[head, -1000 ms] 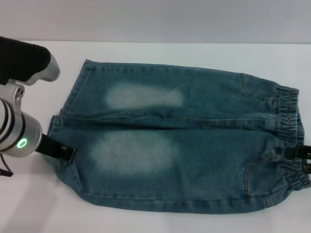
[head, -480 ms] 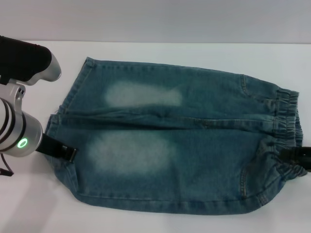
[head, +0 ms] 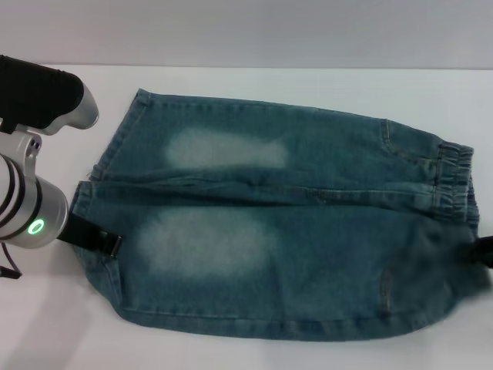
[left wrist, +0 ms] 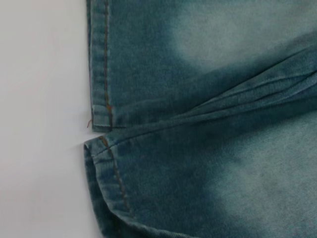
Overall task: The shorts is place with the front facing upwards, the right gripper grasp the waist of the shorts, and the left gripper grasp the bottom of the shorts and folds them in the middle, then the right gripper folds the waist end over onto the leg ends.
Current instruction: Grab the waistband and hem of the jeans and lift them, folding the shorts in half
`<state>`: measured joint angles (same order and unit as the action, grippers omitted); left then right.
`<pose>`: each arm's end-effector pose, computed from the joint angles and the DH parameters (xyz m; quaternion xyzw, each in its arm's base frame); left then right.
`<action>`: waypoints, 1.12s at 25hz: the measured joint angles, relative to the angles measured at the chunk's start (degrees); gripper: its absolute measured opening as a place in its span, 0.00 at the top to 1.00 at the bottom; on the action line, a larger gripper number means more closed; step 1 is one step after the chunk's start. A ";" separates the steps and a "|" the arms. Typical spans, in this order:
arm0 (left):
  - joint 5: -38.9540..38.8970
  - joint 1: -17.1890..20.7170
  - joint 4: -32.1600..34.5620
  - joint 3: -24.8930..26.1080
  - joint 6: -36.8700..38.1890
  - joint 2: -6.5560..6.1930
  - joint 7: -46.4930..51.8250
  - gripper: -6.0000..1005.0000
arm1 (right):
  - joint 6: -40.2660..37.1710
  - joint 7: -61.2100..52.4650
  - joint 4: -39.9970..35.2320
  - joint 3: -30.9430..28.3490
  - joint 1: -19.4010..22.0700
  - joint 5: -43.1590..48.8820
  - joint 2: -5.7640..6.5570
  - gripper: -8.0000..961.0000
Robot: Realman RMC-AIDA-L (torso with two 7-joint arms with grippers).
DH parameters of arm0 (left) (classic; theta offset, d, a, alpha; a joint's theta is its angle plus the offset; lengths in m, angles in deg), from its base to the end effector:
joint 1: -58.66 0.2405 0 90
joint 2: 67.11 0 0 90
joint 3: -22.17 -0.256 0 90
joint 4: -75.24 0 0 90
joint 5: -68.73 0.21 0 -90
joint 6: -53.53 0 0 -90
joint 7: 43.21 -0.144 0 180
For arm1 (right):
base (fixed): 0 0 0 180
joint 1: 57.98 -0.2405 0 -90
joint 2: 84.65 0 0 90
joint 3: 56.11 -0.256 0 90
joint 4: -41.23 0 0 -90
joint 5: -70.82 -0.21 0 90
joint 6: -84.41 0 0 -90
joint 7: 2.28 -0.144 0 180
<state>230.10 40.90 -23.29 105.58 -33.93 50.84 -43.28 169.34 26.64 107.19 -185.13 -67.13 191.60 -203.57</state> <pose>-0.2000 0.3028 0.0083 -0.8070 -0.4647 0.1814 0.3160 0.3302 0.2683 0.0522 -0.6749 0.7012 0.1627 0.1622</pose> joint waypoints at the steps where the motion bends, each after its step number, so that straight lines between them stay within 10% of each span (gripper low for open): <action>1: 0.00 -0.01 0.00 0.00 0.03 0.00 0.00 0.96 | 0.11 0.14 0.00 -0.07 0.00 -0.01 0.00 0.76; 5: 0.00 -0.09 0.01 0.00 0.21 -0.01 0.03 0.96 | 0.25 0.26 0.00 -0.17 -0.06 -0.02 0.01 0.99; 22: 0.00 -0.58 0.97 0.00 0.14 -0.01 0.07 0.96 | 0.93 -1.17 0.22 -4.28 0.18 3.97 -0.09 0.97; 28: 0.00 -1.57 2.07 0.07 0.12 -0.01 -0.01 0.96 | 1.09 -1.52 0.32 -4.12 0.54 4.06 -0.17 0.74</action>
<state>230.09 39.33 -21.21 105.65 -33.80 50.83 -43.29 170.43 25.12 107.51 -189.26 -66.59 195.66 -203.74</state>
